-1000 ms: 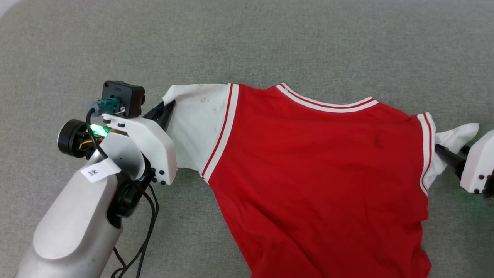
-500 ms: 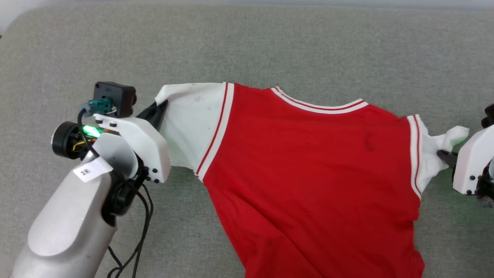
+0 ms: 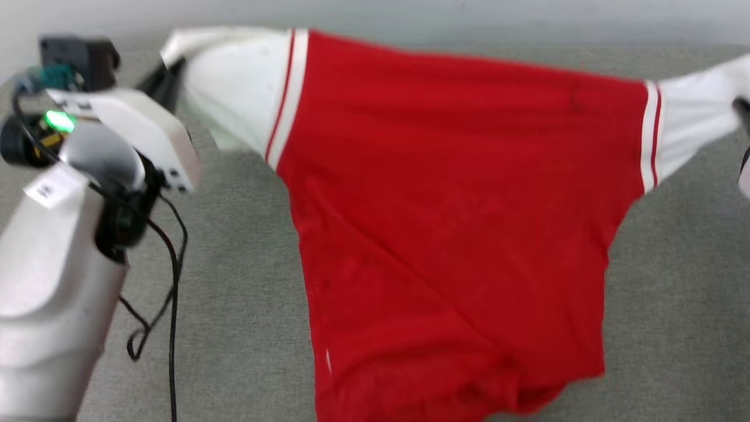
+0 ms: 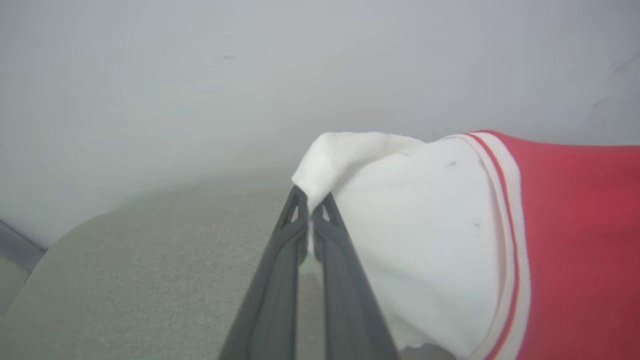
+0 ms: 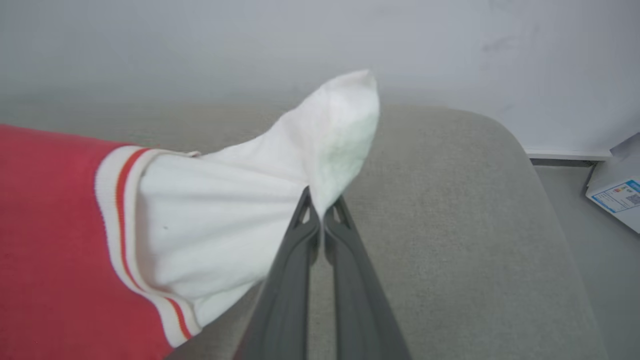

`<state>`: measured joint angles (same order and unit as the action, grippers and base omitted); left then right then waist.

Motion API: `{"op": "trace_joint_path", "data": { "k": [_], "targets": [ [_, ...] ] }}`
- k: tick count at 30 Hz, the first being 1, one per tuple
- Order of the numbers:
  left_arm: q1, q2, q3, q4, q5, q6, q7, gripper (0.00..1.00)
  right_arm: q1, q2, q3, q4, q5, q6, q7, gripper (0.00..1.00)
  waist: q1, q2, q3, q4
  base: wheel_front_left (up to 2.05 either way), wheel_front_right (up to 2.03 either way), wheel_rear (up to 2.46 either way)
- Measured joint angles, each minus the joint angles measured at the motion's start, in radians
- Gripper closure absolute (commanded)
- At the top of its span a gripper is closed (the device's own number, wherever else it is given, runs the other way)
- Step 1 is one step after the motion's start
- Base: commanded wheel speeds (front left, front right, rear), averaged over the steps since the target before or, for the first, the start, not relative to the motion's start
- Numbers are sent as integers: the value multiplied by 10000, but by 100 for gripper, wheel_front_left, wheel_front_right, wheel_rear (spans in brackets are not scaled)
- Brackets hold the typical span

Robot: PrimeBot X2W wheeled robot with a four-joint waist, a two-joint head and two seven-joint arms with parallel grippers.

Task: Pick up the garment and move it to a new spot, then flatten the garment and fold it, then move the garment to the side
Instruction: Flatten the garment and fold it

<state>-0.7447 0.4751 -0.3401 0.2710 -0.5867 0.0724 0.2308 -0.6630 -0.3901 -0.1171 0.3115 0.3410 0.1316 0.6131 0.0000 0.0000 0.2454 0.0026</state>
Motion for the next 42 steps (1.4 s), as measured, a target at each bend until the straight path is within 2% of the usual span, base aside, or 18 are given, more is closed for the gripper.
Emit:
{"op": "trace_joint_path", "data": {
  "k": [12,18,26,32,42],
  "targets": [
    [-4110,-107,439,2382,600,-337,-1818,100,-4086,17,-230,748,-1246,6,-2382,100,1,0,993,-116,0,0,0],
    [-6350,98,447,3218,1110,-548,-2654,100,-6270,4,-153,1183,-1937,8,-3544,100,1,0,1699,-159,0,0,0],
    [-8211,301,441,4176,1440,-721,-3392,100,-8496,236,155,2270,-2334,10,-4531,100,1,0,2453,-368,0,0,0],
    [-8332,128,188,5158,1503,-1108,-3847,100,-8836,568,715,3404,-2157,6,-4939,100,3,-1,3120,-360,0,0,0],
    [-7650,-554,201,6805,602,-1772,-4107,100,-8410,479,1791,4711,-1129,2,-5469,100,2,-1,3861,-48,0,0,0]
  ]
}}
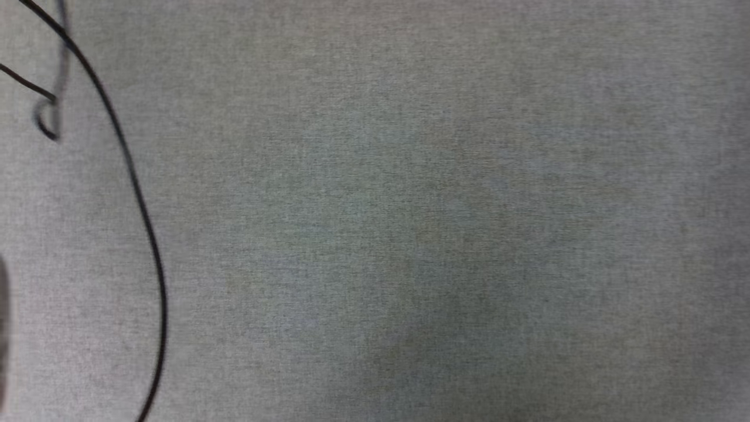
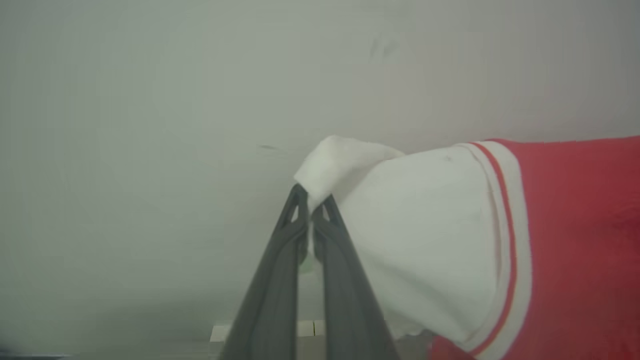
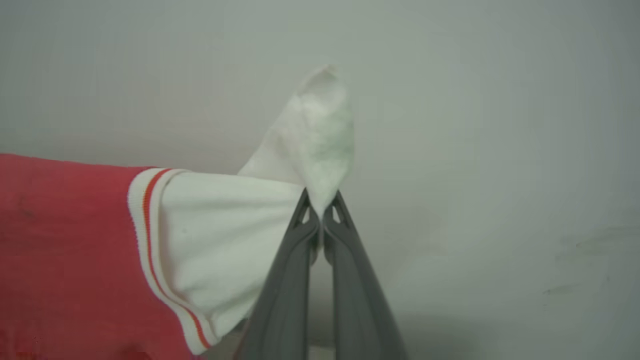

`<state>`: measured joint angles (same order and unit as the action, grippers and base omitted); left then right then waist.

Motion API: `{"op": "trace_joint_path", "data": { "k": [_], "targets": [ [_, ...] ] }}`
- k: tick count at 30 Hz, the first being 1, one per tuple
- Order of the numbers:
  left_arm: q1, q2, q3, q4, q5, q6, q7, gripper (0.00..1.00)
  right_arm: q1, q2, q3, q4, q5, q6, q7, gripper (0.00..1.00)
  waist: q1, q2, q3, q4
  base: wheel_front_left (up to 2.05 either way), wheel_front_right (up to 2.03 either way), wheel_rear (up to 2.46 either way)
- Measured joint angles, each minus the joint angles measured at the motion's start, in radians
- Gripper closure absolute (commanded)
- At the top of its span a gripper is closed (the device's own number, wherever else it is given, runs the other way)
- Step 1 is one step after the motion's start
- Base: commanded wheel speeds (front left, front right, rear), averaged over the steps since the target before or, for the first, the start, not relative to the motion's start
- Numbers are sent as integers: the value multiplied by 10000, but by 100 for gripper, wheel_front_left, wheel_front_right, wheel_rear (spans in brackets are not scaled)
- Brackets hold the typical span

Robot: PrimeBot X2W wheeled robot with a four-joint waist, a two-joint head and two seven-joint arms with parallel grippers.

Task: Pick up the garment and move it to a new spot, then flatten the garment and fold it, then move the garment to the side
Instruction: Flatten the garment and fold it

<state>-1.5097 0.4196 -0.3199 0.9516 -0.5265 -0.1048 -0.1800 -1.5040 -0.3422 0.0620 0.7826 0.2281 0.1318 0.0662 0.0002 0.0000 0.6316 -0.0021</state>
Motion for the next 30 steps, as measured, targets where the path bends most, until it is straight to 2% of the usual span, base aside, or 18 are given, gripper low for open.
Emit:
{"op": "trace_joint_path", "data": {
  "k": [8,13,18,24,30],
  "targets": [
    [2225,-489,82,493,-1239,-244,-209,100,2614,-198,857,-230,1538,0,-316,100,-1,0,-315,129,0,0,0],
    [4448,-631,-31,-339,-2188,-245,-523,100,5004,-244,966,-988,2280,-2,-587,100,-2,0,-979,138,0,0,0],
    [6556,-366,29,-1151,-2706,-249,-713,100,7164,-71,715,-1749,2859,-2,-650,100,-3,1,-1800,133,0,0,0],
    [8759,-192,140,-1971,-2704,-259,-798,100,9561,188,134,-2602,2993,0,-652,100,-4,1,-2866,111,0,0,0],
    [10961,-161,274,-3009,-2700,-44,-802,100,11807,708,-548,-3505,3020,0,-462,100,-6,1,-3893,79,0,0,0]
  ]
}}
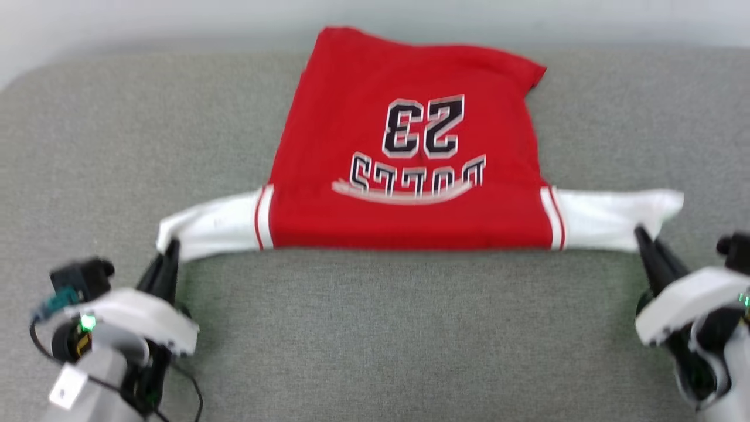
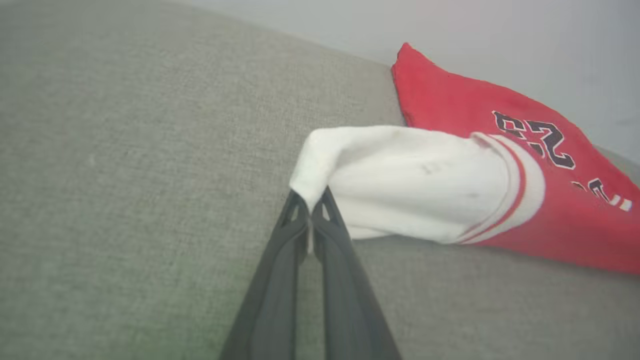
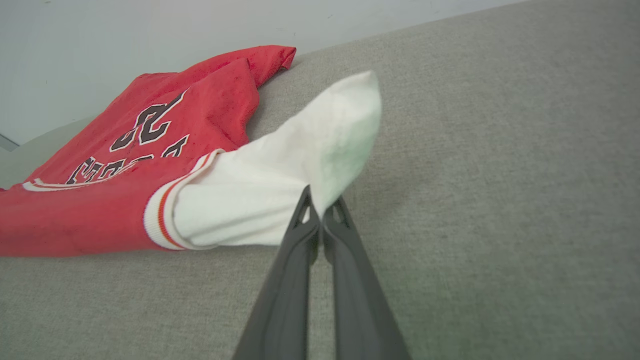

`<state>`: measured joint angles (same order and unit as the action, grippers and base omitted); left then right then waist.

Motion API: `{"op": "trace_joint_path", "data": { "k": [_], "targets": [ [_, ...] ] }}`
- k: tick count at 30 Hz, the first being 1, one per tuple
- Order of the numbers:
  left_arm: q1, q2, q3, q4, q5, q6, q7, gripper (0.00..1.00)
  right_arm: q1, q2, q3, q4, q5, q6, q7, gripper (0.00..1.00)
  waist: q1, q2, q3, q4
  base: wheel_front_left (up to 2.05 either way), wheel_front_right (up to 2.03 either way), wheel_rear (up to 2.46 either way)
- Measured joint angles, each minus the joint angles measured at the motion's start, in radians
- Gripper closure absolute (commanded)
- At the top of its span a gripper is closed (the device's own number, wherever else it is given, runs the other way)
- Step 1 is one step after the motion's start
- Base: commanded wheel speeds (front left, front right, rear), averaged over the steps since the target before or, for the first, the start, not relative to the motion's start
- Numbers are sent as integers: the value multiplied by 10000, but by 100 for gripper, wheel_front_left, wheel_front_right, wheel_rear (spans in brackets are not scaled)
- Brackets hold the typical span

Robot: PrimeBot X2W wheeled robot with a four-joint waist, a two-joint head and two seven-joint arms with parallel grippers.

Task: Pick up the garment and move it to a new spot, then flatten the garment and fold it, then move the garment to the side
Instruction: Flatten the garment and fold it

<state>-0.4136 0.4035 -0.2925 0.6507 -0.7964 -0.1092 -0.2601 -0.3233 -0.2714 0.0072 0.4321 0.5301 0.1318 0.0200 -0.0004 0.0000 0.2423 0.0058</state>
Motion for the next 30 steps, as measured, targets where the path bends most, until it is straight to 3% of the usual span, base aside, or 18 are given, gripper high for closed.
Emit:
{"op": "trace_joint_path", "data": {
  "k": [13,14,16,19,20,21,30],
  "targets": [
    [3313,-82,-61,-1674,-282,989,153,100,3861,1461,-1369,-1969,-393,0,700,99,1,0,-1464,68,0,0,0],
    [3497,-94,-63,-1772,-316,1057,176,100,4073,1563,-1498,-2080,-470,0,700,87,1,1,-1550,74,0,0,0],
    [3798,-104,-115,-1944,-326,1189,209,100,4428,1728,-1664,-2215,-686,0,821,76,1,1,-1713,86,0,0,0],
    [4026,-98,-163,-2136,-313,1310,240,100,4717,1933,-1712,-2368,-863,-2,895,52,1,1,-1867,110,0,0,0],
    [4101,-92,-222,-2263,-217,1402,240,100,4765,1979,-1705,-2391,-1068,-2,940,22,2,1,-1910,138,0,0,0],
    [4101,-92,-222,-2263,-217,1402,240,100,4765,1979,-1705,-2391,-1068,-2,940,0,2,1,-1910,138,0,0,0],
    [4053,-48,-663,-3099,217,1634,543,100,4263,1783,-2079,-2890,-1306,-6,736,0,3,1,-1842,533,0,0,0]
  ]
}}
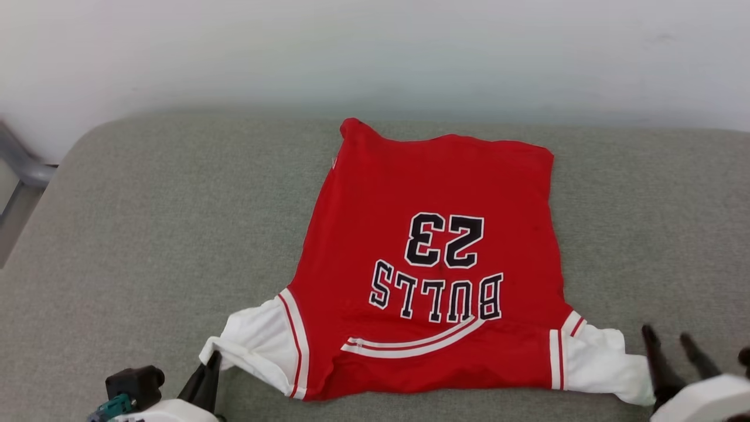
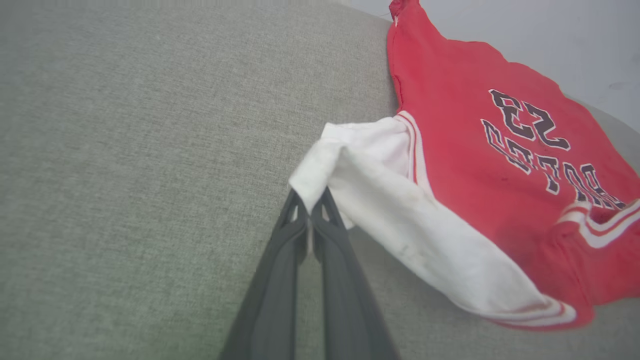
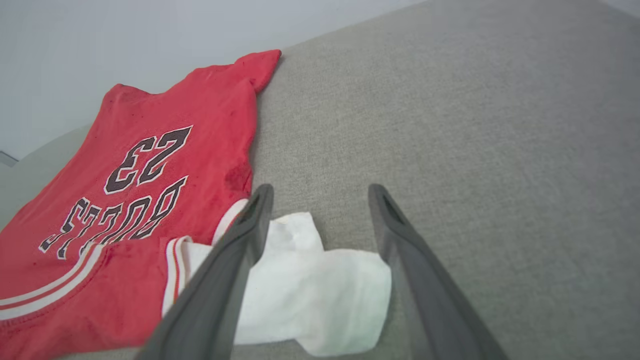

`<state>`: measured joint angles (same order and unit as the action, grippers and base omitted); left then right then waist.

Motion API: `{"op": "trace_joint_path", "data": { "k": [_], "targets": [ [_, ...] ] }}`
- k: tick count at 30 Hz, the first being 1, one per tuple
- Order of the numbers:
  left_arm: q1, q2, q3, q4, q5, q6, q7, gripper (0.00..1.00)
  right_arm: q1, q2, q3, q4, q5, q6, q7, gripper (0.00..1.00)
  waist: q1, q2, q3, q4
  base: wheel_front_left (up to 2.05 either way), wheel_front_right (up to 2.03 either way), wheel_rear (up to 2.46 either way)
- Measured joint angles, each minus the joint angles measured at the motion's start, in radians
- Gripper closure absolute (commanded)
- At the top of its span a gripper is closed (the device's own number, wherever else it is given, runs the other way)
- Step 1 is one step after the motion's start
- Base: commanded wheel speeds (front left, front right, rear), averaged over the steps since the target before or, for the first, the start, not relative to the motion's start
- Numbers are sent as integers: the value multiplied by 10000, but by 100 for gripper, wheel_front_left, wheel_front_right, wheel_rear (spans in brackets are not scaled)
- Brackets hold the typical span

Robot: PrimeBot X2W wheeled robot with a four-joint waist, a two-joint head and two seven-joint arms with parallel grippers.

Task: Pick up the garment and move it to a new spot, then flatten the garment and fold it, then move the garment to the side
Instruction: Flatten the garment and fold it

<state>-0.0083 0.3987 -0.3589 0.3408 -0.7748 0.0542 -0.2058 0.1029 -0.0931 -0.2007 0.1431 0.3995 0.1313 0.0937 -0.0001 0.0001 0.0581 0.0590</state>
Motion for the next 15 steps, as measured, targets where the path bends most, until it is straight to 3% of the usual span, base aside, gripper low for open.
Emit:
{"op": "trace_joint_path", "data": {
  "k": [8,15],
  "targets": [
    [-598,13,-163,-1129,414,259,-8,100,-2640,-1003,-629,1018,-180,-2,1068,0,2,0,744,434,0,0,0],
    [-1534,-293,-374,-2197,978,295,-267,100,-6003,-2203,-349,2671,-316,-2,3007,0,3,0,1992,1132,0,0,0]
  ]
}}
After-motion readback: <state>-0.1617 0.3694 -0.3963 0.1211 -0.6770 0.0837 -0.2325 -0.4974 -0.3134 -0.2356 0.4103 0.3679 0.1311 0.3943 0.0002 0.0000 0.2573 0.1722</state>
